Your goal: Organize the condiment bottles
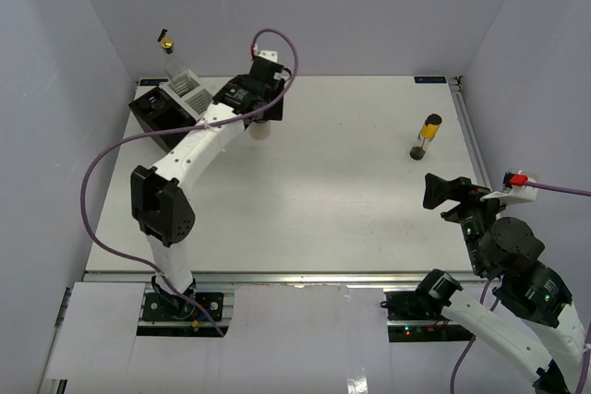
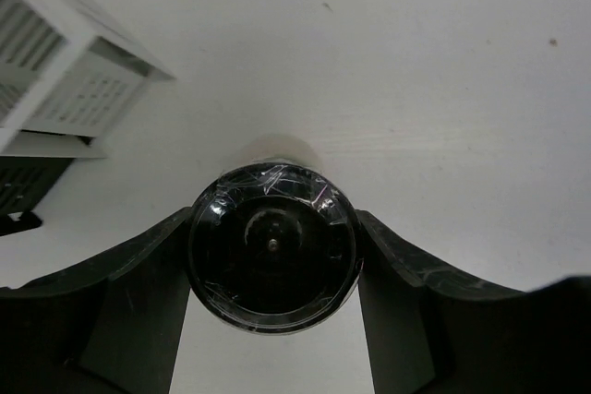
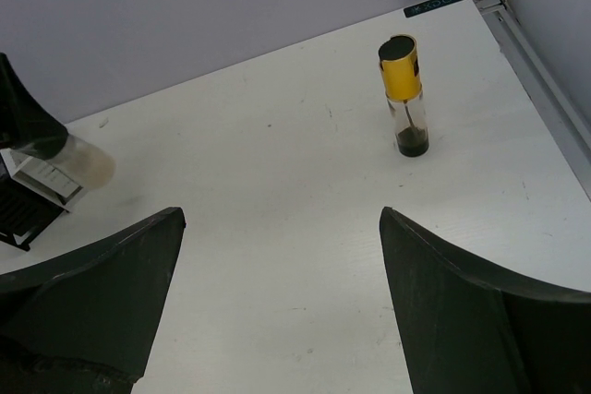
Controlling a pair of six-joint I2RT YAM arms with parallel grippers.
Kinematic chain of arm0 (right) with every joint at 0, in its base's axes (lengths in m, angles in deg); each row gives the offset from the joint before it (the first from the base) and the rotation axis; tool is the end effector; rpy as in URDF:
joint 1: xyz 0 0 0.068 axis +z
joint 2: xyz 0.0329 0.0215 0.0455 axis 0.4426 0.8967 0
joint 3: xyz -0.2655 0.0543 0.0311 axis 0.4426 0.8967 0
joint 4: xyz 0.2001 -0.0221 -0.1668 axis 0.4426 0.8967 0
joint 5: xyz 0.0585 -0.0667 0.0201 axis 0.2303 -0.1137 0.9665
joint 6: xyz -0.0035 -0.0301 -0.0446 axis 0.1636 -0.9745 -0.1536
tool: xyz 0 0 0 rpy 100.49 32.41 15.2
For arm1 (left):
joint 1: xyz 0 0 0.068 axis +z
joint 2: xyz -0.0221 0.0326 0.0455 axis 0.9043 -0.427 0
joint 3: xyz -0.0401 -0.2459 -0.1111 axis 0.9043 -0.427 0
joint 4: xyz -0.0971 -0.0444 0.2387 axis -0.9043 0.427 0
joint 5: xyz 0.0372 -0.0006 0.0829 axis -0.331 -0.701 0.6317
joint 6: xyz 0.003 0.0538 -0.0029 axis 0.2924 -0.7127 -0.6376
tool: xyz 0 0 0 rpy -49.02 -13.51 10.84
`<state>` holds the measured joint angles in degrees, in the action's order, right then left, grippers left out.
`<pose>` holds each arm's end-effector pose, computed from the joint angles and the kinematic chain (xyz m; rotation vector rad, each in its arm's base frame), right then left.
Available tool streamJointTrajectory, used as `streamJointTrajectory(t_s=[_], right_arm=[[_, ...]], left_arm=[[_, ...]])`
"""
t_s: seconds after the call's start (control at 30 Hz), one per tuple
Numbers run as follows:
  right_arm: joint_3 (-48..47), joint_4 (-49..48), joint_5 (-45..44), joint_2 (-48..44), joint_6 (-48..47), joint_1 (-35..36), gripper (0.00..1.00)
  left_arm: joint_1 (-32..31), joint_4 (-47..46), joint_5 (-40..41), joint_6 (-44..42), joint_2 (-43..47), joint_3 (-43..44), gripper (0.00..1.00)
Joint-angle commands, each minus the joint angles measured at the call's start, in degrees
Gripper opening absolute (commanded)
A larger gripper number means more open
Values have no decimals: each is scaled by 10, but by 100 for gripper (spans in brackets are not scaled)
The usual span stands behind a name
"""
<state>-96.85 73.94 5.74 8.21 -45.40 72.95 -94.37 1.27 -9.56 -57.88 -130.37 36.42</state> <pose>0.0428 0.0069 0.3666 0.3354 1.5456 0.3118 0.3640 -0.1896 0.3585 0.0807 2.2576 0.1053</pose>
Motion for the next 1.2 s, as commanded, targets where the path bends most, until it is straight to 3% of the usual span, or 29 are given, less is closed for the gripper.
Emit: streamJointTrajectory(t_s=[0.0,0.23,0.57,0.8,1.17], right_arm=[[8,-46,2,5,-6,4,93],[7,-49,-6,-2,-18,3,92],[16,-55,-5,-17,-32,3,92],[18,-55,-5,-20,-34,4,92],[28,-60,-8,-30,-37,4,92]], left_arm=[[71,-64,9,-39,78,25,0],[165,-71,4,-39,75,46,0],[284,-109,-29,-22,112,-15,0],[316,-129,-26,-24,94,-29,0],[328,-179,-49,-8,118,-138,0]])
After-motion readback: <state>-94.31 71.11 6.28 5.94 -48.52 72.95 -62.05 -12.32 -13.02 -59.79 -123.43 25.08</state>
